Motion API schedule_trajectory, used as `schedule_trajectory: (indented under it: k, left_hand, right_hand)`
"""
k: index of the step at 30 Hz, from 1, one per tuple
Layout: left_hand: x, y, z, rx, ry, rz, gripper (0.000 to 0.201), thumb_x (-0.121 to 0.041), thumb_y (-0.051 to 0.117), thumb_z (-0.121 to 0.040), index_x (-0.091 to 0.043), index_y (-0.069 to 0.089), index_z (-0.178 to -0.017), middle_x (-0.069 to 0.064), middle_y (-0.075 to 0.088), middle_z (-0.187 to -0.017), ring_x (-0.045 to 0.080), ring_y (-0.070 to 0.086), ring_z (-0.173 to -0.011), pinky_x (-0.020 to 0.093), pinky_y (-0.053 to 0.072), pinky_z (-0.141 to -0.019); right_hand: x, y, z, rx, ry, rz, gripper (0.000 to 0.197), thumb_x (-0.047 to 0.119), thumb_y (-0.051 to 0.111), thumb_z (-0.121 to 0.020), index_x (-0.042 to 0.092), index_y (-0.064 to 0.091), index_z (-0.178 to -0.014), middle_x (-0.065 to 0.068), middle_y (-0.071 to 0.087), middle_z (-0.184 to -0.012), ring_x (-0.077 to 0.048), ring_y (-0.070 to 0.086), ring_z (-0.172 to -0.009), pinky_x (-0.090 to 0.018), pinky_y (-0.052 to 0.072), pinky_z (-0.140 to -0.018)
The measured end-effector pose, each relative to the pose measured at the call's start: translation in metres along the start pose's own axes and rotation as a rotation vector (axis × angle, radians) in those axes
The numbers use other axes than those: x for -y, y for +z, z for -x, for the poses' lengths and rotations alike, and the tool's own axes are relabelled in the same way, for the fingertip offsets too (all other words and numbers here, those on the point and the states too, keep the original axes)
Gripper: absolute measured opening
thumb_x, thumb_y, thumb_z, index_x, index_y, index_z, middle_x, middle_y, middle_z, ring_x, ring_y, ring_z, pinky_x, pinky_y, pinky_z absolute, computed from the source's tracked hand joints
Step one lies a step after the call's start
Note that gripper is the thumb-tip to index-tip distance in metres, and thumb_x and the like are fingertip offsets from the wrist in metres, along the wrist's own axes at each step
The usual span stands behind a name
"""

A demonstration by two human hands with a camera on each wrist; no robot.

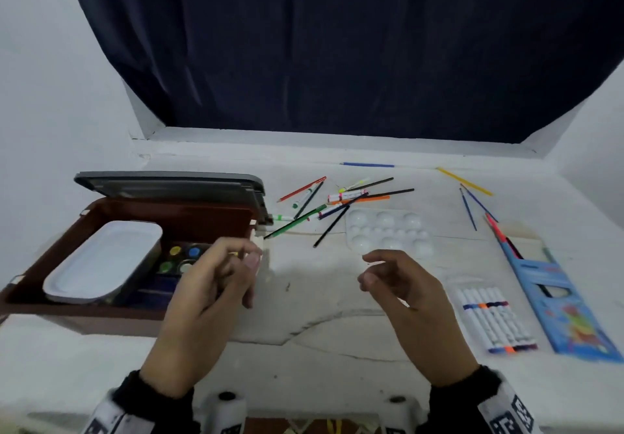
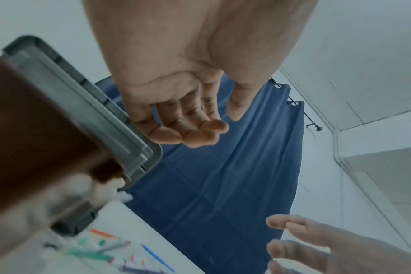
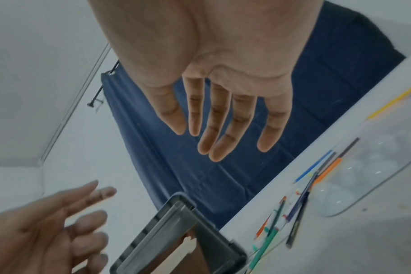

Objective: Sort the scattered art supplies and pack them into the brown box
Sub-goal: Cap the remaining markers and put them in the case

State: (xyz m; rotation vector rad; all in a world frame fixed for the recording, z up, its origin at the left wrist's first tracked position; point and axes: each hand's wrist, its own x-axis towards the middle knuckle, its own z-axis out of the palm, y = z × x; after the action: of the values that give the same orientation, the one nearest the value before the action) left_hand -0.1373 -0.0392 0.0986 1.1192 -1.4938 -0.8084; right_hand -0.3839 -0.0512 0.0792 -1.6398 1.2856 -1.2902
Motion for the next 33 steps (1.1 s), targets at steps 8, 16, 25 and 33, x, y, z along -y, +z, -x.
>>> schedule_trajectory:
  k: [8, 16, 25, 33]
  left_hand:
    - [-0.008, 0.098, 0.014, -0.113, -0.117, 0.193, 0.023, -0.023, 0.054, -0.091, -0.004, 0.061, -0.102, 0.015, 0.050, -0.060, 0.024, 0.049, -0.058, 0.022, 0.044, -0.056]
    - [-0.002, 0.127, -0.005, -0.194, -0.215, 0.281, 0.020, -0.022, 0.052, -0.096, -0.005, 0.061, -0.103, 0.012, 0.052, -0.065, 0.026, 0.046, -0.062, 0.026, 0.043, -0.057]
    - [0.037, 0.138, -0.077, -0.258, -0.316, 0.286, 0.022, -0.025, 0.054, -0.100, -0.006, 0.063, -0.105, 0.008, 0.056, -0.070, 0.022, 0.048, -0.065, 0.033, 0.037, -0.062]
    - [0.084, 0.147, -0.155, -0.263, -0.415, 0.212, 0.012, -0.018, 0.054, -0.101, -0.011, 0.063, -0.097, 0.010, 0.059, -0.080, 0.020, 0.050, -0.068, 0.027, 0.038, -0.060]
  right_hand:
    - [-0.036, -0.100, 0.011, 0.027, 0.083, -0.158, 0.016, 0.002, 0.056, -0.095, 0.013, 0.067, -0.100, -0.011, 0.071, -0.081, -0.023, 0.069, -0.078, -0.028, 0.055, -0.075]
    - [-0.053, -0.120, -0.003, 0.076, 0.153, -0.284, 0.015, -0.001, 0.054, -0.095, 0.005, 0.068, -0.094, -0.015, 0.069, -0.077, -0.028, 0.068, -0.072, -0.034, 0.057, -0.072]
    - [-0.072, -0.113, -0.092, 0.267, 0.103, -0.118, 0.009, 0.009, 0.059, -0.096, 0.012, 0.067, -0.094, -0.010, 0.069, -0.077, -0.022, 0.067, -0.070, -0.023, 0.051, -0.068]
    - [-0.110, -0.096, -0.185, 0.297, 0.153, -0.013, 0.008, 0.018, 0.060, -0.095, 0.018, 0.066, -0.090, -0.006, 0.070, -0.075, -0.020, 0.068, -0.067, -0.019, 0.046, -0.064]
